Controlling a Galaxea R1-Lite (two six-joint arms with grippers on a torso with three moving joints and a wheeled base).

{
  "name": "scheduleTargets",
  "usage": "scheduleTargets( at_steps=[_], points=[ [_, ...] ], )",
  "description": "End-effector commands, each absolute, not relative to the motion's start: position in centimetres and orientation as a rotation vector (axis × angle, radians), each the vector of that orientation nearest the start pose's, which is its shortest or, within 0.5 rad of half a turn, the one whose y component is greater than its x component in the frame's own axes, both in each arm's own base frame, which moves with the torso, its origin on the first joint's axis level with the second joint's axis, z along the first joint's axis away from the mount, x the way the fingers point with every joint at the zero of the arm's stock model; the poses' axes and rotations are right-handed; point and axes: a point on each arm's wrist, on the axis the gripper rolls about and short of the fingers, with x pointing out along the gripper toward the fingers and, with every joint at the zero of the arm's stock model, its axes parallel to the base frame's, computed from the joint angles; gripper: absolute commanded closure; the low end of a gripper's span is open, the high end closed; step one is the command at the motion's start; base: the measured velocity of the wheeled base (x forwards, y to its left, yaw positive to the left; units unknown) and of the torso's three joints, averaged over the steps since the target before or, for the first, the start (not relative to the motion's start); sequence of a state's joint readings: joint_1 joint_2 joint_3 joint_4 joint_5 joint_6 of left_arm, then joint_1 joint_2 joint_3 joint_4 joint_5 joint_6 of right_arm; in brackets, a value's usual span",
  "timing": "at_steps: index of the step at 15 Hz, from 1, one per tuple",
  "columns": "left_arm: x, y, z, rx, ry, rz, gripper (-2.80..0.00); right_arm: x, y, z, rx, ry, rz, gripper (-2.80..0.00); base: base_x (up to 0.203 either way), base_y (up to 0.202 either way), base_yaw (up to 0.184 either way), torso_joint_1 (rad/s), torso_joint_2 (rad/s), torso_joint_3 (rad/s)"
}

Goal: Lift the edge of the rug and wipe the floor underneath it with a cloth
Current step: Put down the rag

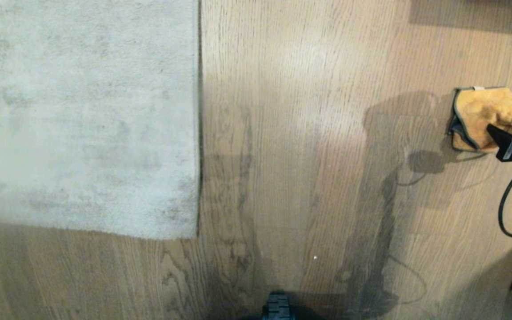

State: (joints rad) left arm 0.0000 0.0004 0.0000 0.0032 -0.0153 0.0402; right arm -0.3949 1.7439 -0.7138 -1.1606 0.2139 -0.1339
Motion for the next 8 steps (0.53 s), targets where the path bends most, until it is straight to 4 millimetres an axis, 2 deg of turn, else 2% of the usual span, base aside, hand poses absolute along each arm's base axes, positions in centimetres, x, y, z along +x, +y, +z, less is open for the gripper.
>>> scheduleTargets(
  at_steps=[1, 6, 8],
  points=[
    [-2.3, 0.0, 7.5, 0.041, 0.003, -0.015, 0.00, 27.7, -11.0, 20.3, -0.180, -0.130, -0.176, -2.80, 0.000, 0.000, 0.000, 0.000, 0.00, 0.000],
    [-2.3, 0.0, 7.5, 0.041, 0.003, -0.015, 0.00, 24.8, -9.7, 20.9, -0.182, -0.131, -0.161, -2.80, 0.000, 0.000, 0.000, 0.000, 0.00, 0.000],
    [-2.3, 0.0, 7.5, 0.040, 0.003, -0.015, 0.00, 22.9, -8.9, 20.7, -0.197, -0.114, -0.159, -2.80, 0.000, 0.000, 0.000, 0.000, 0.00, 0.000]
  ],
)
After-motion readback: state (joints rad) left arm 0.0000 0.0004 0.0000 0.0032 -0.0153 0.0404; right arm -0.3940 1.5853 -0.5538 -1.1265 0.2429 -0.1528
